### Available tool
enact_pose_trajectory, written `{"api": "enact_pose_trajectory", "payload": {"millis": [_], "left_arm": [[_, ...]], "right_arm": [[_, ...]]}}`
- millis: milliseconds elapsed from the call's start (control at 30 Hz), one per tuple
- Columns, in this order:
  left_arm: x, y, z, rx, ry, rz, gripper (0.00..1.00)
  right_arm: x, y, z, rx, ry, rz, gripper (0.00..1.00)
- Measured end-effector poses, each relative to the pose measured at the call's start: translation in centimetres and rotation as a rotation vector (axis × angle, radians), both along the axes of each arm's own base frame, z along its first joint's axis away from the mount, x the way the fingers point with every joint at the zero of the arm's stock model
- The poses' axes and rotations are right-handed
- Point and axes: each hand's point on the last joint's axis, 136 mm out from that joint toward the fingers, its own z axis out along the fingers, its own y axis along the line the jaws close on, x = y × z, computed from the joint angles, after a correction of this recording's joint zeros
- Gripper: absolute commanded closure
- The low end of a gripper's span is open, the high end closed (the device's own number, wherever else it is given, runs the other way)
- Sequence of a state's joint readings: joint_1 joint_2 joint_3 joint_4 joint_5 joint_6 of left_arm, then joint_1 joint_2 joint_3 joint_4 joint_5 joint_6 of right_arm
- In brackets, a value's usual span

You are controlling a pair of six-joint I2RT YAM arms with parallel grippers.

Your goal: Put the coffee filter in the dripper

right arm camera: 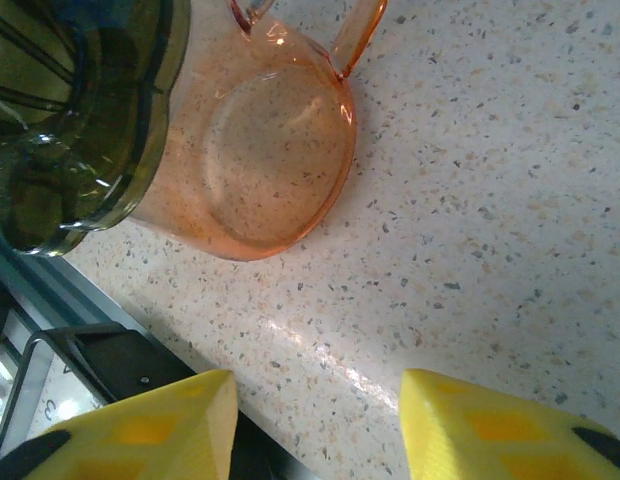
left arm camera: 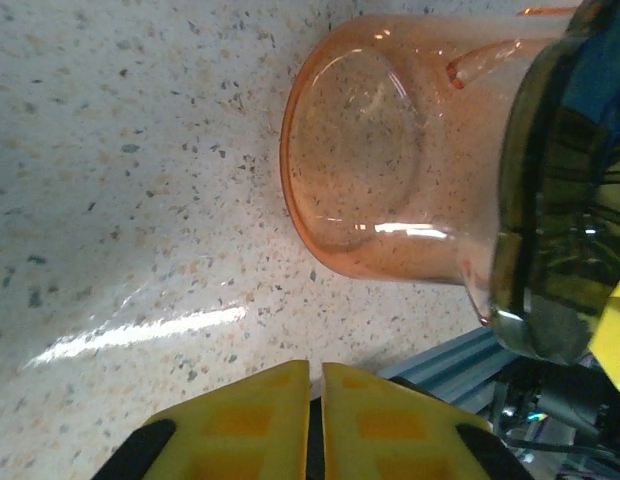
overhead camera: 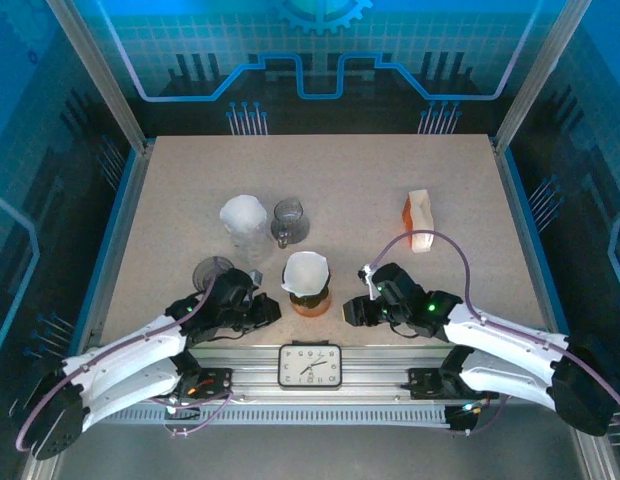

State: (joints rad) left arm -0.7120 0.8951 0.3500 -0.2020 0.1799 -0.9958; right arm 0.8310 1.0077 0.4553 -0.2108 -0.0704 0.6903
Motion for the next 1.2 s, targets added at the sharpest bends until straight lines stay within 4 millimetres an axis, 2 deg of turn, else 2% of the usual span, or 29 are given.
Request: {"api": "enact_pose_trajectory", "payload": {"millis": [133,300,433,667,833,1067,1200], "left_arm": [[0.1,-1.0,-1.5,0.012,0.014,-0.024,0.96],[0.6,-1.6,-2.2,-0.004,0.012,-0.017,1.0],[1.2,-2.2,-2.1,-0.022,-0.006,-0.015,1.0],[1.6,-2.5,-3.4,-0.002,0.016,-0.016,1.0],[2.7,-3.6,-3.0,-0.012,0.006,-0.017,1.0],[4.5,-5.2,-2.2,-0.034,-0.018,-0.017,1.0],[5.5,-6.2,-2.1,-0.041,-0.022,-0.02,1.0]], "right_arm": [[0.0,0.5,-0.6,0.014,0.019,0.008,0.61],[0.0,1.2,-1.7,0.024,0.041,0.018,0.65],[0.3,1.7,-2.5,0.027,0.053,0.017,0.65],[0.8,2.6,-2.6,0.056,0.051,0.019,0.67],[1.5,2.4,-2.5,0.074,0.041,-0.006,0.67],[1.9,1.2,-3.5,0.076,0.064,-0.055,0.68],[2.8,0.8,-3.3,0.097,0.061,-0.088,0.69]]}}
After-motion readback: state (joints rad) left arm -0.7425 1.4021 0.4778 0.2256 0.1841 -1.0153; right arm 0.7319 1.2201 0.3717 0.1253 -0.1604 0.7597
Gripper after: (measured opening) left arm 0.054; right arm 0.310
